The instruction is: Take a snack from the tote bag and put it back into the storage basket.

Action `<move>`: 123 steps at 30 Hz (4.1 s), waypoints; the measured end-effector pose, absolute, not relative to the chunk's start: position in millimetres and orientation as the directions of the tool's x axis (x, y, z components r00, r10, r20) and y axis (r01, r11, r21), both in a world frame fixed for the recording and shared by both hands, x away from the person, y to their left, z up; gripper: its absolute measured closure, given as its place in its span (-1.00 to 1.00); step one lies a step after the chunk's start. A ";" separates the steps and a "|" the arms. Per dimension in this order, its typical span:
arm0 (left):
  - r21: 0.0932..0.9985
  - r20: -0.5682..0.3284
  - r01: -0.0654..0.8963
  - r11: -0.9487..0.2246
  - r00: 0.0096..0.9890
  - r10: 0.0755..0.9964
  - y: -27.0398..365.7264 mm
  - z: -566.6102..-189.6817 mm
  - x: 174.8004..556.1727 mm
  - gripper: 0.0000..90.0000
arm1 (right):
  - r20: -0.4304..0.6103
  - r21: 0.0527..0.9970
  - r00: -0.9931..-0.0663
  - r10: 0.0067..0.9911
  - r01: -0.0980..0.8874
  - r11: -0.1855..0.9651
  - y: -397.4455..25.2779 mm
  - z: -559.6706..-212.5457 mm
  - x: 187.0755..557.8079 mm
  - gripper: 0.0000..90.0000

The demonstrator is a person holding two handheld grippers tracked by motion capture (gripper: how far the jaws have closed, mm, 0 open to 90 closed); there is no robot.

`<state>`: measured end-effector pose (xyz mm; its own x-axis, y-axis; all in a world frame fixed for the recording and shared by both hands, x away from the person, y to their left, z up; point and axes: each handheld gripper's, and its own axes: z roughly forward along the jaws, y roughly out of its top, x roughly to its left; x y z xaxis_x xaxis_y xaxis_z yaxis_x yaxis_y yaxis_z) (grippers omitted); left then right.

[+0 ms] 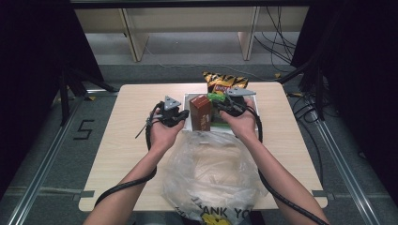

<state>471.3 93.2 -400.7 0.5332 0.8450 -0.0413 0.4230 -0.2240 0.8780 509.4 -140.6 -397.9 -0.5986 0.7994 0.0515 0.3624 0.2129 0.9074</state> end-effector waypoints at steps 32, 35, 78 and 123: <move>0.875 -0.024 0.424 -0.234 0.521 0.853 83.5 -397.8 484.8 0.98 | 0.051 0.904 -0.634 0.771 0.358 0.234 -129.6 -402.1 504.4 1.00; 0.876 -0.030 0.427 -0.225 0.512 0.858 83.2 -397.4 485.4 0.98 | 0.047 0.906 -0.636 0.770 0.352 0.235 -128.1 -402.2 503.6 1.00; 0.876 -0.005 0.422 -0.235 0.495 0.869 93.4 -393.6 485.1 0.92 | -0.019 0.899 -0.643 0.765 0.324 0.295 -130.8 -393.5 490.1 0.68; 0.877 -0.013 0.412 -0.248 0.536 0.844 143.7 -388.6 414.8 0.18 | 0.000 0.886 -0.644 0.765 0.355 0.299 -183.2 -386.8 446.8 -0.02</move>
<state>414.8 143.7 -388.6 0.5361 0.8441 -0.0127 0.4120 -0.2485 0.8767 446.8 -183.2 -386.8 -0.6442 0.7649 -0.0004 0.3545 0.2990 0.8859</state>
